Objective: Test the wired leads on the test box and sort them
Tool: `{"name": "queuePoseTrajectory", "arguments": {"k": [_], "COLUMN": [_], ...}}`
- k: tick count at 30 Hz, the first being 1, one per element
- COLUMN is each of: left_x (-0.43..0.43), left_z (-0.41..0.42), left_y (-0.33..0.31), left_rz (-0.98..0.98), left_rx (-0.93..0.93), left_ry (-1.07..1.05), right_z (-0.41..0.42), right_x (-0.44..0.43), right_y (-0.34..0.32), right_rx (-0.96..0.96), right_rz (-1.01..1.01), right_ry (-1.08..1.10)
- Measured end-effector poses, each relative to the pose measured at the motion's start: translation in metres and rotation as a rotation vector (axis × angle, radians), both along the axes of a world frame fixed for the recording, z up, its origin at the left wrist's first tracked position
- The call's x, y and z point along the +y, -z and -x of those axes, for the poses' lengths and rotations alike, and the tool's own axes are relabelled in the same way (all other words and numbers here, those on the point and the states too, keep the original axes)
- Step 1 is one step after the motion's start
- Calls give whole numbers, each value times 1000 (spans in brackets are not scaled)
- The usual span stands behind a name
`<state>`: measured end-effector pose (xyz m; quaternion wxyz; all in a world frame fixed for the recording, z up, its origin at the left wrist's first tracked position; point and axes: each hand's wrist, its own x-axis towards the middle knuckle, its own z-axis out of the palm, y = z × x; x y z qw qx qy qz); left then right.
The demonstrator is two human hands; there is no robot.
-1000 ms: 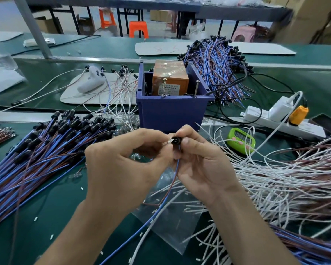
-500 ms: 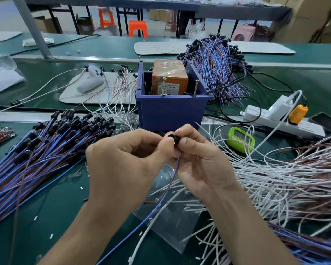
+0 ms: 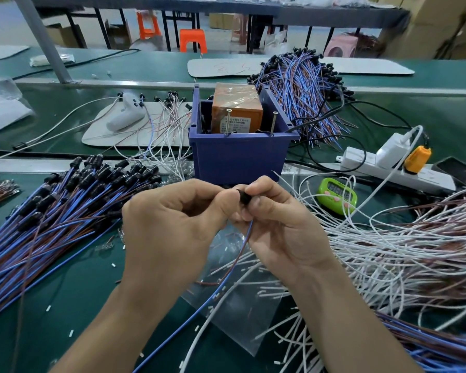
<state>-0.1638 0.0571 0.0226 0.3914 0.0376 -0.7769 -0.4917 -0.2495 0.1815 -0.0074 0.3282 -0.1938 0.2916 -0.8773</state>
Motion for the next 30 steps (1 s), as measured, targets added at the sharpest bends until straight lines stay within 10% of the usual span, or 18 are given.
{"name": "queuePoseTrajectory", "arguments": {"k": [30], "left_x": [-16], "left_z": [10], "left_y": [11], "left_rz": [-413], "left_rx": [-160], "left_ry": [180], "right_z": [-2], "right_x": [0], "right_y": [-5], "right_rx": [446], "right_rz": [-355], "right_ry": [411]}}
